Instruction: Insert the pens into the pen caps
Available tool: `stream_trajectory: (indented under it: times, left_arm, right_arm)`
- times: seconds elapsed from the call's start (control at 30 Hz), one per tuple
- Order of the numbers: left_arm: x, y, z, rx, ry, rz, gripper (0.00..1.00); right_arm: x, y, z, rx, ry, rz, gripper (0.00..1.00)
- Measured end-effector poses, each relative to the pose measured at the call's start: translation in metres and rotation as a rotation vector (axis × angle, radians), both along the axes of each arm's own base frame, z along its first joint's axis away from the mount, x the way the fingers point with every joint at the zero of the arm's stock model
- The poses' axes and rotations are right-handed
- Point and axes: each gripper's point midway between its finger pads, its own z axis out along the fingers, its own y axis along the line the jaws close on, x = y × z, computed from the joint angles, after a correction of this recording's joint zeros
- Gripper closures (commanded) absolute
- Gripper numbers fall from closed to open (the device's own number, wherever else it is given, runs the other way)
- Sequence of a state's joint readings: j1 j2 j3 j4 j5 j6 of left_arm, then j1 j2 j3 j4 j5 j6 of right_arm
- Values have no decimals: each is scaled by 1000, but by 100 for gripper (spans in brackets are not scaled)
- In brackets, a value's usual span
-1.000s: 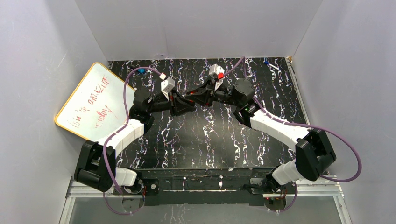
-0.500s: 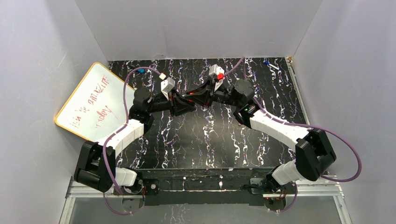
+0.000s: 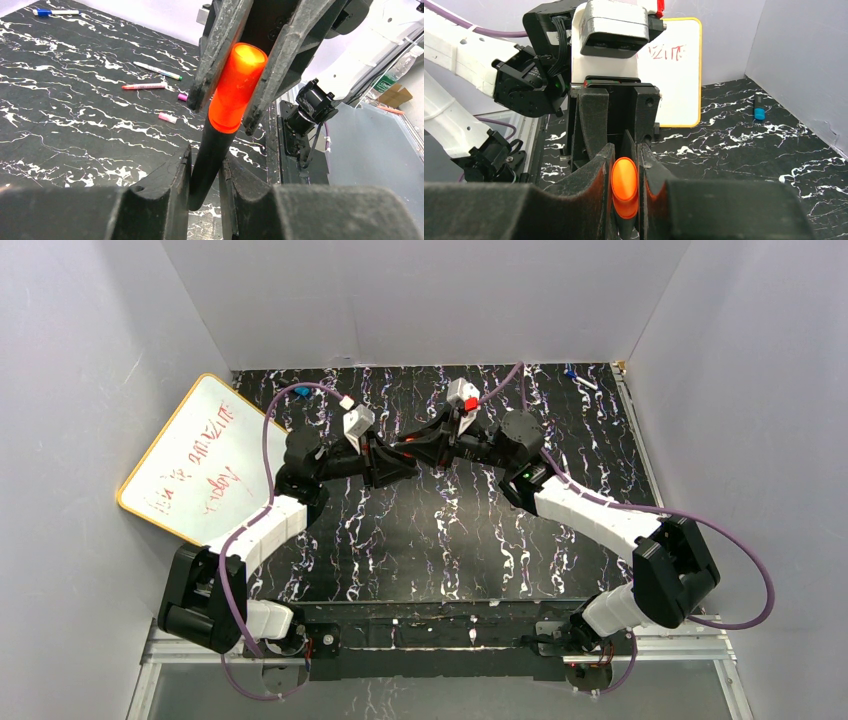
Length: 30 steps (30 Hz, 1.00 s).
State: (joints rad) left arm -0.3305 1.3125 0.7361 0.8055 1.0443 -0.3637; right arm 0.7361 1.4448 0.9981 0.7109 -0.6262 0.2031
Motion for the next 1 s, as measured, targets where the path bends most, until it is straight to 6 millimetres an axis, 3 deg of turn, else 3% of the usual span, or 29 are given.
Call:
stream_trajectory:
  times: [0.33,0.73,1.0]
  left_arm:
    - [2,1,16,-8,-16,-19,100]
    - [-14,7,43,-17,-30,-149,100]
    - [-18,9,46,-16,-27,-175,100]
  right_arm:
    - [0,-1,10,30,-37,-21,99]
    - [-17,0,26,53,-110,10,99]
    - [-22,1,27,46,-133,28,99]
